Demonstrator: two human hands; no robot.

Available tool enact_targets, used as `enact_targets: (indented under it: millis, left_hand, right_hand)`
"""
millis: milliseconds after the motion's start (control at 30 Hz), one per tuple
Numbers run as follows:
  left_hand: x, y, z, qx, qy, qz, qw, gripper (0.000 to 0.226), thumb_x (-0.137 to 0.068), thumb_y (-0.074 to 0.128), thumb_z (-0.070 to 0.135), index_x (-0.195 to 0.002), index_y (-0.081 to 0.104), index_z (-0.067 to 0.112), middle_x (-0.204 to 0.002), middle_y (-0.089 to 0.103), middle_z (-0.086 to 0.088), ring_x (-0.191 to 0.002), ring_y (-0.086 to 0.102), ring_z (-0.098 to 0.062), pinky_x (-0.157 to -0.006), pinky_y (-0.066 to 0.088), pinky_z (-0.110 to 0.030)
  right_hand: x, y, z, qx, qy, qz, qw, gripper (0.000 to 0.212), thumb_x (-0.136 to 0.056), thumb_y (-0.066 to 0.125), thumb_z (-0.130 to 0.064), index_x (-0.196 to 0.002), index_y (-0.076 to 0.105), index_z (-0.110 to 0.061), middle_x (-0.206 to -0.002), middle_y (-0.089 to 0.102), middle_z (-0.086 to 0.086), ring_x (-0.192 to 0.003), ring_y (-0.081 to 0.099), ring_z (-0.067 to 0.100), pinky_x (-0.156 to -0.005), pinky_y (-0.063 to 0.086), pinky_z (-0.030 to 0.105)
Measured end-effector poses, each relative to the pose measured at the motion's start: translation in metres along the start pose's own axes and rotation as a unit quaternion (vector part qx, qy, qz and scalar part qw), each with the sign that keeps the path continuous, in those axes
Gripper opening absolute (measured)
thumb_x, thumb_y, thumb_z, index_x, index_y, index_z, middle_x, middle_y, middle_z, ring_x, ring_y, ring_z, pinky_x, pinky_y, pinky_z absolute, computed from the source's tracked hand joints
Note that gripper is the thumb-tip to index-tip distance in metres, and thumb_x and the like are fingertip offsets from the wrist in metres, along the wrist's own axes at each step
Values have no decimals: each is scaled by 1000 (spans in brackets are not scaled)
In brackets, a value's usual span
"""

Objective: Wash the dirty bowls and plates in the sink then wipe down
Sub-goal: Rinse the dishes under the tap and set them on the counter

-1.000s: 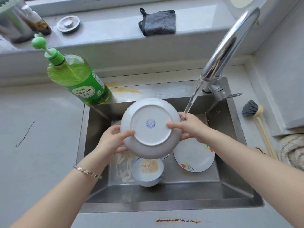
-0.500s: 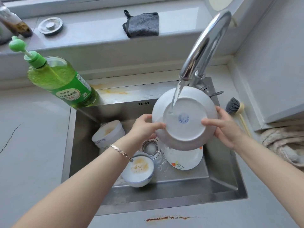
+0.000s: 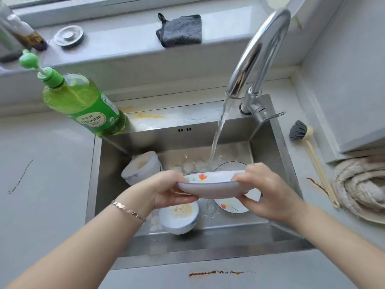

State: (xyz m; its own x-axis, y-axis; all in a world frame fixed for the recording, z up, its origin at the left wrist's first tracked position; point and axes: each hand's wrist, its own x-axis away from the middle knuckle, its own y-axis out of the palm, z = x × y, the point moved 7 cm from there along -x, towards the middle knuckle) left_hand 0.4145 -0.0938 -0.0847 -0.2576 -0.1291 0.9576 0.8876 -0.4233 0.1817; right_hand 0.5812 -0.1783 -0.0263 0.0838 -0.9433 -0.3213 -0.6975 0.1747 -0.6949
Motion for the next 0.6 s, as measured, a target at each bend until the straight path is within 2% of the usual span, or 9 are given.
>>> enact_targets:
  millis: [67, 167, 233, 300, 333, 400, 433, 500, 600]
  left_hand:
    - [-3, -12, -11, 6, 26, 41, 999, 23, -89, 36, -10, -104, 54, -9, -92, 63, -21, -65, 65, -28, -43, 55, -31]
    - [-5, -21, -7, -19, 119, 87, 989, 34, -88, 35, -12, -116, 50, -1, -100, 62, -18, -72, 63, -29, -45, 56, -33]
    - [-2, -23, 7, -49, 197, 118, 972, 38, -86, 38, -12, -116, 51, 6, -97, 63, -11, -75, 64, -27, -50, 58, -35]
    - [5, -18, 22, -76, 277, 131, 949, 45, -83, 39, -14, -117, 52, 13, -98, 64, -5, -78, 65, -24, -55, 58, -37]
    - [10, -13, 29, -93, 315, 131, 936, 49, -82, 39, -15, -118, 52, 16, -99, 64, -3, -81, 65, -22, -57, 58, -36]
    - [17, -4, 38, -120, 368, 125, 913, 54, -82, 40, -16, -118, 50, 22, -99, 64, 0, -81, 64, -16, -58, 57, -33]
    - [19, -1, 42, -123, 385, 118, 907, 54, -83, 41, -16, -119, 49, 24, -98, 64, 1, -80, 64, -15, -56, 56, -31]
    - [19, 2, 48, -111, 414, 92, 899, 55, -84, 42, -16, -119, 48, 27, -97, 65, -2, -78, 64, -16, -56, 55, -27]
    - [13, -4, 52, -80, 432, 62, 896, 56, -86, 43, -18, -113, 51, 31, -91, 67, 1, -73, 66, -11, -62, 55, -25]
  right_hand:
    - [10, 15, 1, 4, 9, -26, 1000, 45, -65, 71, -8, -102, 52, -24, -86, 46, -11, -80, 39, 1, -78, 35, 16]
    - [30, 32, 29, -123, 223, -78, 964, 56, -61, 73, -34, -111, 50, -43, -109, 42, -22, -108, 39, -8, -95, 29, 9]
    - [46, 41, 46, -296, 388, -73, 870, 74, -52, 71, -36, -120, 43, -44, -125, 39, -22, -117, 43, -1, -99, 34, 17]
    - [48, 50, 51, -487, 464, -17, 740, 70, -63, 66, -17, -129, 42, -23, -121, 53, -12, -105, 58, 15, -92, 47, 27]
    - [45, 54, 56, -532, 490, 29, 690, 65, -74, 62, -10, -134, 37, -14, -119, 55, -7, -100, 59, 21, -88, 49, 32]
    - [45, 59, 70, -526, 560, 105, 632, 61, -91, 50, -4, -145, 22, -12, -122, 53, 1, -97, 61, 24, -78, 53, 35]
    - [45, 62, 76, -517, 583, 124, 614, 56, -95, 45, -5, -146, 22, -9, -119, 56, 5, -93, 63, 23, -71, 55, 34]
    - [41, 67, 80, -535, 587, 126, 595, 39, -97, 39, -5, -136, 42, -8, -104, 68, 5, -82, 68, 18, -59, 56, 29]
    - [32, 59, 78, -582, 545, 130, 589, 32, -96, 35, -2, -116, 56, -16, -89, 73, -2, -74, 70, 14, -54, 55, 26]
